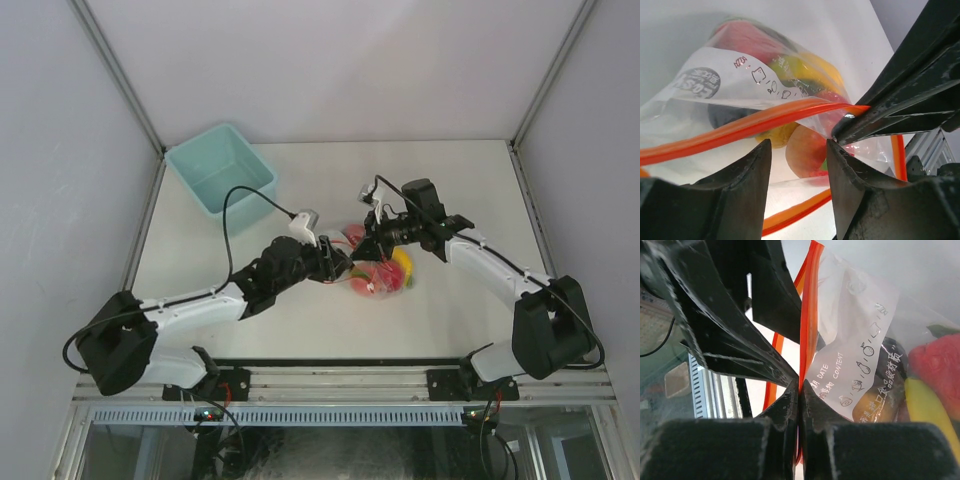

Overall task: Open the zip-top bag and remove the fake food
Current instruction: Pick up the fake fruit from the zipper food storage bag.

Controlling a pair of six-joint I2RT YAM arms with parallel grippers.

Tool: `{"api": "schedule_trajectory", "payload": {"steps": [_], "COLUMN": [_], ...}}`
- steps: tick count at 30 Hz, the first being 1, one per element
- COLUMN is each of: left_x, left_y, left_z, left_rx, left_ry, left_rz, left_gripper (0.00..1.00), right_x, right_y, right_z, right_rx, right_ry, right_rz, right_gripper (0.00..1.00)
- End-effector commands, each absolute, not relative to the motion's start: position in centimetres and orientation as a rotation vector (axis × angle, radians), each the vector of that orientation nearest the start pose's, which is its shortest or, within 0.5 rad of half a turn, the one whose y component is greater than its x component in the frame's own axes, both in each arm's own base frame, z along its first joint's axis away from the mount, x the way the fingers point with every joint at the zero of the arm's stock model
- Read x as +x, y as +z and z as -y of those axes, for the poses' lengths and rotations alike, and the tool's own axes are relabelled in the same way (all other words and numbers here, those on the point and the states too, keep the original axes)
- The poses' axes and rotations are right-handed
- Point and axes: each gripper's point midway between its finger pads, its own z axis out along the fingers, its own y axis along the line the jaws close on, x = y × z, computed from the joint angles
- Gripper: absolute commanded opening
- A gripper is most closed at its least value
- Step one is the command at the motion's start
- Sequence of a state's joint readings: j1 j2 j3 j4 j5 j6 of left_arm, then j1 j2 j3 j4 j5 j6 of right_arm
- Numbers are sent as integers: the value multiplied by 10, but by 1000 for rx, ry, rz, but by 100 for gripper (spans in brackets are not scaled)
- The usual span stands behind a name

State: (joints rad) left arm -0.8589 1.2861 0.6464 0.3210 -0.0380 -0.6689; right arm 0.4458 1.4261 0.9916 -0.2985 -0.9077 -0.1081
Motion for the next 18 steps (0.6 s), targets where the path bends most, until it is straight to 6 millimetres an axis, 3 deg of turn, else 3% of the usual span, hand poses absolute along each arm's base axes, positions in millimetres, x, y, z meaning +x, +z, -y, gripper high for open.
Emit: {"api": "schedule_trajectory", "payload": {"steps": [1,12,18], "left_x": [246,233,231], "left_y": [194,164,153], "left_z": [355,370,373], "left_rx": [247,354,394], "left_ry": [-1148,-1193,-1195], "left_rz": [-1879,-1925,-1945], "left_gripper": [53,70,73], "right_x": [252,242,232], "right_y": [189,197,205], "right_z": [-275,-272,-247], "right_rx": [-1099,-1216,-1461], "right_ry": [1221,1222,1032], "right_rz": [-1890,-1827,-1693], "right_gripper": [0,0,22]}}
